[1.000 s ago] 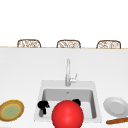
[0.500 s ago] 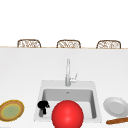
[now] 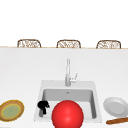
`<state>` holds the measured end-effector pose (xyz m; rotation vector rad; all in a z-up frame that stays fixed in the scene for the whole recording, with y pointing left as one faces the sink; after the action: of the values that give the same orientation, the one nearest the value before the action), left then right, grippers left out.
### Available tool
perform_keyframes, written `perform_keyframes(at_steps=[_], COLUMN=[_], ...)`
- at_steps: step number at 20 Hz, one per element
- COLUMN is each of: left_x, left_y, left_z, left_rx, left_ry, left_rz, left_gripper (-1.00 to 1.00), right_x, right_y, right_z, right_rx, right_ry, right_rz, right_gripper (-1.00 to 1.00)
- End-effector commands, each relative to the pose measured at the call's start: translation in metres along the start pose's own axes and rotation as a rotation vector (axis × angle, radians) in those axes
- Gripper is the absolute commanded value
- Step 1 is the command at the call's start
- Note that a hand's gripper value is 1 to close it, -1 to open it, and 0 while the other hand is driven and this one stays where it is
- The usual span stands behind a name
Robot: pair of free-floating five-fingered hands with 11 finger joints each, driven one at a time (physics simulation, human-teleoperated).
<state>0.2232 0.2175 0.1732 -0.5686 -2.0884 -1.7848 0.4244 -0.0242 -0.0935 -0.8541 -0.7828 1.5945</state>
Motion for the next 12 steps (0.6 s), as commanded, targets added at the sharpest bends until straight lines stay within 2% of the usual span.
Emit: perform_keyframes(at_steps=[1, 3, 4, 5, 6, 8, 9, 12], left_x=[0.000, 0.000, 0.000, 0.000, 0.000, 0.000, 0.000, 0.000], left_y=[0.000, 0.000, 0.000, 0.000, 0.000, 0.000, 0.000, 0.000], left_z=[0.000, 0.000, 0.000, 0.000, 0.000, 0.000, 0.000, 0.000], left_rx=[0.000, 0.000, 0.000, 0.000, 0.000, 0.000, 0.000, 0.000], left_ry=[0.000, 0.000, 0.000, 0.000, 0.000, 0.000, 0.000, 0.000], left_rz=[0.000, 0.000, 0.000, 0.000, 0.000, 0.000, 0.000, 0.000], left_gripper=[0.00, 0.00, 0.00, 0.00, 0.00, 0.00, 0.00, 0.00], right_x=[0.011, 0.010, 0.013, 0.014, 0.007, 0.006, 0.006, 0.007], right_y=[0.003, 0.002, -0.001, -0.004, -0.010, -0.025, -0.030, -0.035], right_z=[-0.035, -0.013, -0.008, 0.002, 0.013, 0.032, 0.038, 0.060], right_rx=[0.020, 0.062, 0.088, 0.073, 0.005, -0.010, 0.008, 0.040], right_ry=[0.031, 0.042, 0.013, 0.019, 0.041, 0.050, 0.026, -0.006], right_rz=[-0.033, -0.009, 0.049, 0.059, 0.032, 0.027, 0.003, -0.019], right_gripper=[1.00, 1.00, 1.00, 1.00, -1.00, -1.00, -1.00, -1.00])
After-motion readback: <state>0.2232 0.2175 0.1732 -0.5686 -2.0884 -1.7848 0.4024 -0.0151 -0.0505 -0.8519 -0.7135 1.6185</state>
